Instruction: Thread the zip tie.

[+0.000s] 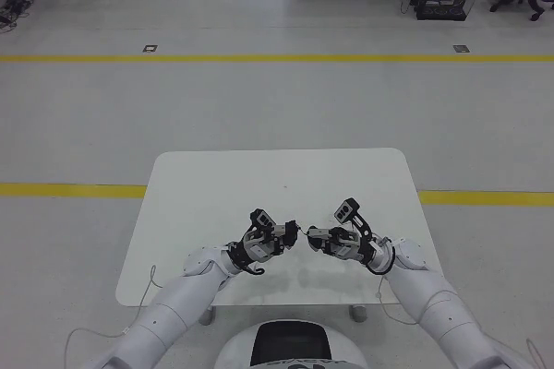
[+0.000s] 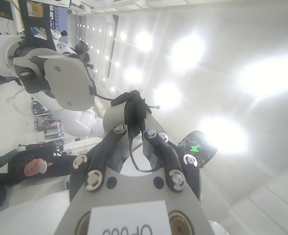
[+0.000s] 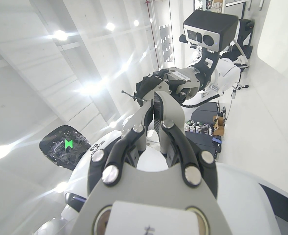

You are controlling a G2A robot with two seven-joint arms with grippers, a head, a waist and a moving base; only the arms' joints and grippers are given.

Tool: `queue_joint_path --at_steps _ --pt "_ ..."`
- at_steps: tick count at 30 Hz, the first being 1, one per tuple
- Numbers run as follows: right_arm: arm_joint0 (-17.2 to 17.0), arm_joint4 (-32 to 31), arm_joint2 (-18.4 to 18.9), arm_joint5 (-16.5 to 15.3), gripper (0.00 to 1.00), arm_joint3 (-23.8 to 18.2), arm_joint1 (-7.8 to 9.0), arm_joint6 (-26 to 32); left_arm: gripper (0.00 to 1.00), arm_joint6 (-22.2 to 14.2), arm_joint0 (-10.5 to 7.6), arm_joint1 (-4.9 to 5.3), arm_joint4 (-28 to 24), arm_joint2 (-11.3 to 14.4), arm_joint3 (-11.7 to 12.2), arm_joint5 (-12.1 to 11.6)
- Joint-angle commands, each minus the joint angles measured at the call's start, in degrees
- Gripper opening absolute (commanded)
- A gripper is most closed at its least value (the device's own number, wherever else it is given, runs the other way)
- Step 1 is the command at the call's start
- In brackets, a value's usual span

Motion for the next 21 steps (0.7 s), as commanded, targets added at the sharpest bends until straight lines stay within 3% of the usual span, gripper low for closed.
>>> queue_joint_path --at_steps 1,21 --pt "0.03 -0.10 0.03 0.07 0.00 0.07 -0.02 0.01 0.00 0.00 0.00 0.00 0.00 0.00 0.00 0.00" --pt "0.76 -0.63 -0.40 0.47 0.00 1.89 -0.55 0.01 0.00 0.00 0.00 0.00 0.00 0.00 0.00 0.00"
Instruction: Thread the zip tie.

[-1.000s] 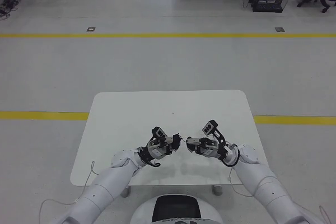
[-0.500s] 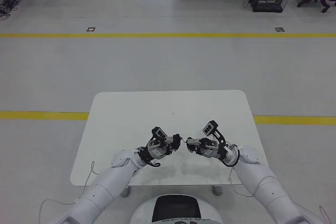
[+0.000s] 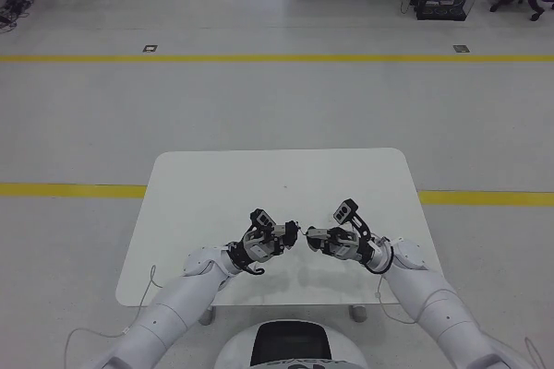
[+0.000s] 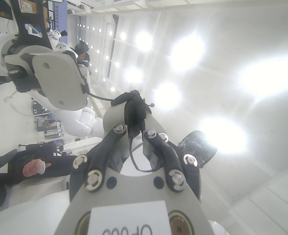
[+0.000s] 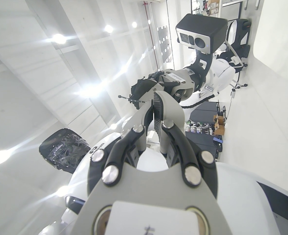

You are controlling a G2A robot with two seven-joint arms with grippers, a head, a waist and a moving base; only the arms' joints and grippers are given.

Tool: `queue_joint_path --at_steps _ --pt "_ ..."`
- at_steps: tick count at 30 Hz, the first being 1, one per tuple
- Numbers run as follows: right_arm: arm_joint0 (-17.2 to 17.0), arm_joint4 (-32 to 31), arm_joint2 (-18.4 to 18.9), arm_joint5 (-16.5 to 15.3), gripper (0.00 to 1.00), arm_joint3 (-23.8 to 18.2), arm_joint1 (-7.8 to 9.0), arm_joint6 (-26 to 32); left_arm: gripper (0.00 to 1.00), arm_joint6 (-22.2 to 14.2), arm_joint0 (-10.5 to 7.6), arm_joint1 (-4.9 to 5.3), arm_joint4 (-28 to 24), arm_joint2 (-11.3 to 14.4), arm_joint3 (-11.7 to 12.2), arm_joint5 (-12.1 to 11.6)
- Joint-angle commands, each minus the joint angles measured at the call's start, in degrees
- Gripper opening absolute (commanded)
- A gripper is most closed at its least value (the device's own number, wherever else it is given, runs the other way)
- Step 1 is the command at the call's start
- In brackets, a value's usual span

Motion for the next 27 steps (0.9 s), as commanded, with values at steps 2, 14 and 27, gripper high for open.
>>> queue_joint_path --at_steps 2,14,27 --pt "0.07 -0.08 -0.06 0.00 0.00 0.25 -0.07 0.00 0.00 0.00 0.00 0.00 0.00 0.00 0.00 0.00" --pt "0.40 -0.32 -0.19 -0.01 0.00 1.07 -0.36 0.07 0.00 0.00 0.00 0.00 0.00 0.00 0.00 0.00" --pt "0.62 -0.60 -0.20 0.07 0.00 1.69 -0.59 0.22 0.00 0.00 0.00 0.00 0.00 0.00 0.00 0.00"
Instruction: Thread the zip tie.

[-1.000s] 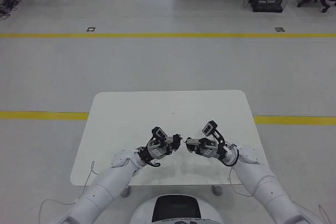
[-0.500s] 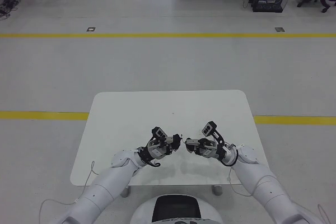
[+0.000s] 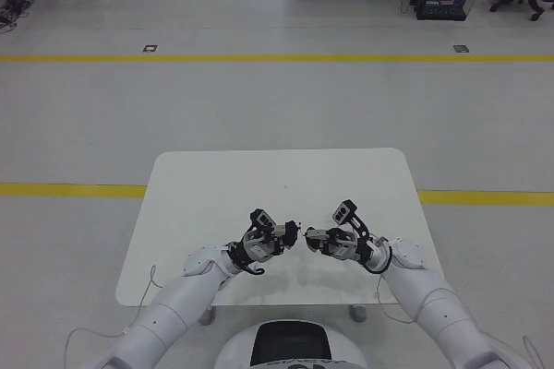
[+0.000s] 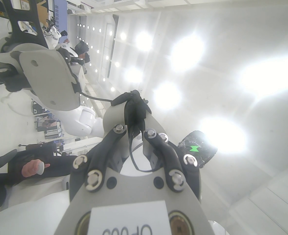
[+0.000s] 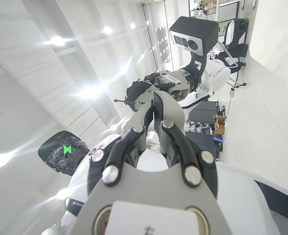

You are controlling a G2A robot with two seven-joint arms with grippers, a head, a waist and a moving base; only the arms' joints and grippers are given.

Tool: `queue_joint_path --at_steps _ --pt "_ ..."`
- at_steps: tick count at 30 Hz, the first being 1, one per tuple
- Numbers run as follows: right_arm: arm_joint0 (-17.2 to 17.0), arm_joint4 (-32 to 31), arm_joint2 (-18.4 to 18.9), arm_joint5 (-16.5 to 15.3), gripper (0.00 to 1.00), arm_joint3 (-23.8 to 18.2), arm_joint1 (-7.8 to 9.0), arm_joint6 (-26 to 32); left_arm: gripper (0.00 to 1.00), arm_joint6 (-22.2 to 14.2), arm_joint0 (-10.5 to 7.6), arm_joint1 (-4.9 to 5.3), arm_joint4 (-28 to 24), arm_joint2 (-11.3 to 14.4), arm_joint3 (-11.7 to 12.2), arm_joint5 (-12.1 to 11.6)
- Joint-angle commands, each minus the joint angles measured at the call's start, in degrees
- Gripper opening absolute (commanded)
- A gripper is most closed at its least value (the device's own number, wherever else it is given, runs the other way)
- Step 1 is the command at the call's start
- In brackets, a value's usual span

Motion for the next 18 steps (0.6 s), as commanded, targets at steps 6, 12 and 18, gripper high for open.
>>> queue_joint_path --at_steps 6,12,18 --pt "0.04 -0.19 0.03 -0.01 0.00 0.19 -0.10 0.01 0.00 0.00 0.00 0.00 0.00 0.00 0.00 0.00" --pt "0.05 -0.32 0.08 -0.01 0.00 0.31 -0.17 0.01 0.00 0.00 0.00 0.00 0.00 0.00 0.00 0.00" --pt "0.09 -0.53 0.13 0.08 0.00 0.44 -0.24 -0.05 0.00 0.00 0.00 0.00 0.00 0.00 0.00 0.00"
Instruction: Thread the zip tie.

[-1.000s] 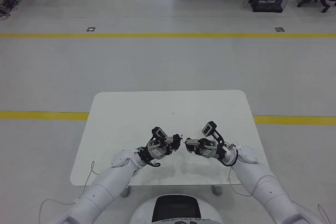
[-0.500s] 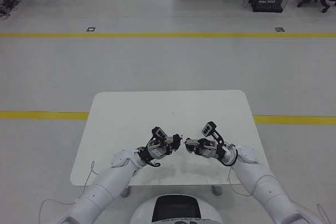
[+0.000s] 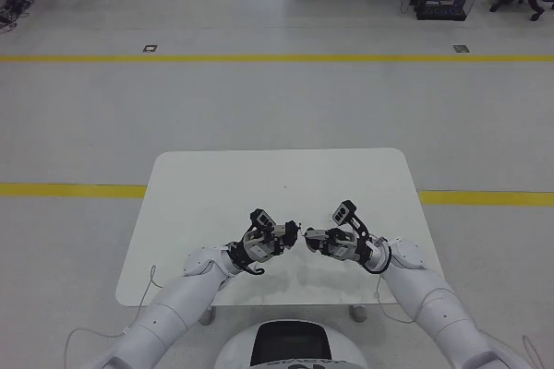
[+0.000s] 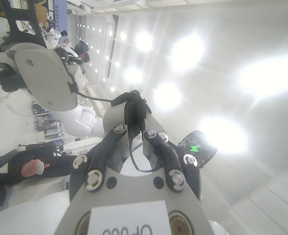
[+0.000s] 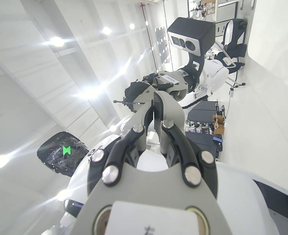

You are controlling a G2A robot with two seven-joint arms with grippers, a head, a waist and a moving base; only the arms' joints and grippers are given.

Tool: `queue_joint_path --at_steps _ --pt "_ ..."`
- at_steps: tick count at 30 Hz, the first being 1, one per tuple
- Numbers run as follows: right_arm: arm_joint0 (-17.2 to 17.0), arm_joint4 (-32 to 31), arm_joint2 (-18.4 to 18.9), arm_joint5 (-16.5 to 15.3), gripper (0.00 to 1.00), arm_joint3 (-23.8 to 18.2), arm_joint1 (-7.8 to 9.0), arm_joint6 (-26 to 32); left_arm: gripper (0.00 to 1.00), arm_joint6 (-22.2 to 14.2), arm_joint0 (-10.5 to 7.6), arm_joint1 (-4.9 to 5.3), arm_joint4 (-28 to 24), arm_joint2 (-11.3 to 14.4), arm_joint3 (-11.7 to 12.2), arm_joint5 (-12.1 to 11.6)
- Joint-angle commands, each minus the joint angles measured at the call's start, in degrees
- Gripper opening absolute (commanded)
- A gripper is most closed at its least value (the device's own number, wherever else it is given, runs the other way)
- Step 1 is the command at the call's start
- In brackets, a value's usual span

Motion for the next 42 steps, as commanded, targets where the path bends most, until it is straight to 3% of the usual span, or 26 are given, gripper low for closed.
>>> queue_joint_path --at_steps 1,42 --pt "0.02 -0.05 0.00 0.04 0.00 0.05 -0.02 -0.01 0.00 0.00 0.00 0.00 0.00 0.00 0.00 0.00" --pt "0.23 -1.15 0.19 0.55 0.00 1.26 -0.42 -0.42 0.00 0.00 0.00 0.00 0.00 0.00 0.00 0.00"
